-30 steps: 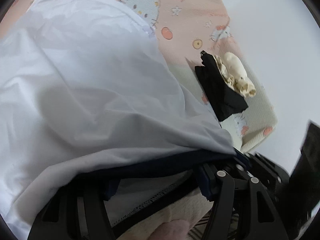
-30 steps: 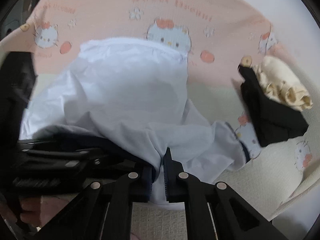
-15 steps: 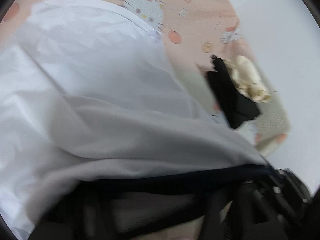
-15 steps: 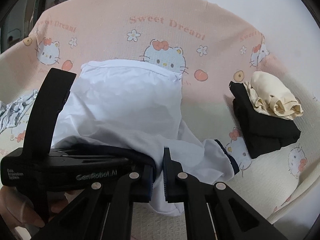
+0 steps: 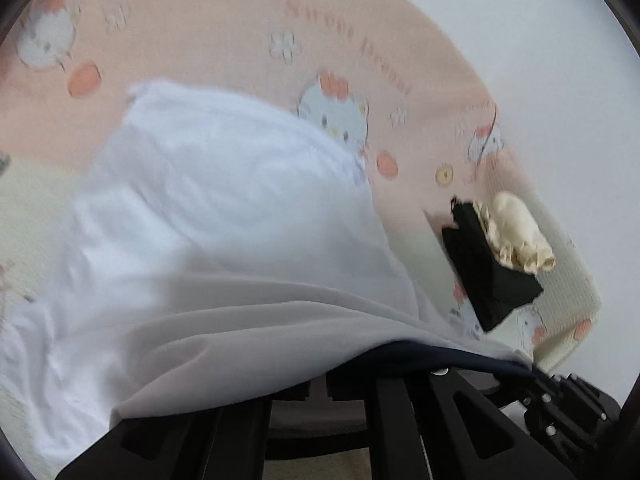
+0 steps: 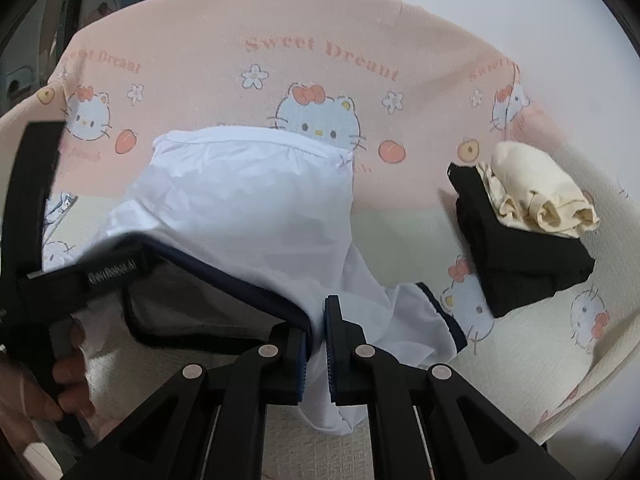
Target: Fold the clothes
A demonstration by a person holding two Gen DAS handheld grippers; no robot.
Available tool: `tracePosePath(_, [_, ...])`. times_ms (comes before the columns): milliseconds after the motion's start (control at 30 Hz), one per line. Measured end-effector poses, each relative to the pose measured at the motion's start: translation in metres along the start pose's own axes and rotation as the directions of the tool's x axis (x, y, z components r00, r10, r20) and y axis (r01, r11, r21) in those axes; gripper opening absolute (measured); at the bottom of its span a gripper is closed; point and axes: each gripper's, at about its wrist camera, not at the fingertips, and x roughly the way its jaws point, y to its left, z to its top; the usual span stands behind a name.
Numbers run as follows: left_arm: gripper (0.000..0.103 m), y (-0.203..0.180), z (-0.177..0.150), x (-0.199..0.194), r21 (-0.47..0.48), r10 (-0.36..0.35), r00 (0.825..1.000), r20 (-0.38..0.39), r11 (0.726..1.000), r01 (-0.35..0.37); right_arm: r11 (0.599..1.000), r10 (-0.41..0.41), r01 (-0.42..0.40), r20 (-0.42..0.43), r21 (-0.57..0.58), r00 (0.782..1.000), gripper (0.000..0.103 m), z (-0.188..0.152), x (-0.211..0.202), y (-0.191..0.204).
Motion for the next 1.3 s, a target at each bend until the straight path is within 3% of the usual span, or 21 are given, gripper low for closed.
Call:
tracePosePath(167, [0.003, 0.005, 0.004, -0.014, 0.023, 0.031, 0.999, 0.019, 0.999, -0.031, 1.000, 0.023, -0.022, -0.031, 0.014, 0.999, 0.005, 0.000, 0.001, -0.001])
tracePosePath(300, [0.003, 0.017, -0.008, -0.011, -0.033, -0.064, 0.994, -0.087, 0.998, 0.061, 0.999, 0.047, -0.047, -0.037, 0.012, 0.998, 0.005, -0.007, 0.000, -0.003])
tracePosePath(433, [0.010, 0.032, -0.026, -0.007, -0.209, -0.183, 0.970, -0.159, 0.967, 0.148, 0.999, 0.046, -0.045, -0.054, 0.018, 0.997, 0.005, -0.013, 0.001, -0.006])
tracePosePath(467, [0.017, 0.035, -0.030, -0.007, -0.257, -0.214, 0.962, -0.172, 0.952, 0.166, 0.998, 0.050, -0.048, -0.060, 0.029, 0.997, 0.005, -0.014, 0.002, -0.008])
tracePosePath(567, [0.067, 0.037, -0.044, -0.001, -0.395, -0.299, 0.939, -0.169, 0.894, 0.214, 0.996, 0.061, -0.057, -0.070, 0.063, 0.996, 0.005, -0.018, 0.002, -0.013])
tracePosePath(600, [0.068, 0.037, -0.047, 0.000, -0.412, -0.312, 0.935, -0.168, 0.884, 0.221, 0.996, 0.060, -0.055, -0.070, 0.063, 0.996, 0.005, -0.019, 0.001, -0.013])
tracePosePath(633, [0.068, 0.033, -0.048, 0.001, -0.393, -0.299, 0.938, -0.177, 0.895, 0.211, 0.997, 0.056, -0.053, -0.069, 0.058, 0.996, 0.005, -0.020, 0.001, -0.012])
tracePosePath(700, [0.068, 0.017, -0.047, 0.000, -0.273, -0.212, 0.955, -0.209, 0.950, 0.152, 0.998, 0.047, -0.045, -0.067, 0.033, 0.997, 0.005, -0.023, 0.001, -0.008])
tracePosePath(767, [0.068, 0.002, -0.047, -0.002, -0.147, -0.121, 0.966, -0.230, 0.985, 0.089, 0.998, 0.062, -0.059, -0.072, 0.033, 0.995, 0.005, -0.025, 0.002, -0.008])
tracePosePath(833, [0.068, -0.011, -0.048, -0.008, -0.037, -0.076, 0.964, -0.253, 0.997, 0.069, 0.996, 0.082, -0.079, -0.070, 0.050, 0.994, 0.005, -0.025, 0.003, -0.011])
tracePosePath(933, [0.068, -0.028, -0.051, -0.018, 0.118, -0.031, 0.957, -0.288, 0.991, 0.068, 0.993, 0.102, -0.098, -0.061, 0.064, 0.993, 0.005, -0.024, 0.004, -0.015])
tracePosePath(1000, [0.068, -0.039, -0.052, -0.027, 0.212, 0.001, 0.956, -0.292, 0.975, 0.064, 0.989, 0.123, -0.117, -0.062, 0.090, 0.990, 0.005, -0.022, 0.006, -0.019])
tracePosePath(1067, [0.068, -0.045, -0.049, -0.039, 0.277, 0.029, 0.967, -0.254, 0.960, 0.044, 0.984, 0.141, -0.134, -0.063, 0.115, 0.988, 0.005, -0.021, 0.009, -0.023])
tracePosePath(1167, [0.068, -0.059, -0.043, -0.051, 0.416, 0.080, 0.981, -0.174, 0.909, 0.000, 0.982, 0.148, -0.138, -0.068, 0.126, 0.987, 0.005, -0.020, 0.010, -0.025])
tracePosePath(1233, [0.068, -0.067, -0.041, -0.049, 0.522, 0.113, 0.985, -0.130, 0.852, -0.029, 0.980, 0.156, -0.146, -0.071, 0.132, 0.985, 0.005, -0.021, 0.010, -0.026])
tracePosePath(1300, [0.068, -0.075, -0.044, -0.041, 0.640, 0.147, 0.983, -0.108, 0.767, -0.044, 0.978, 0.167, -0.156, -0.075, 0.140, 0.983, 0.005, -0.022, 0.010, -0.026])
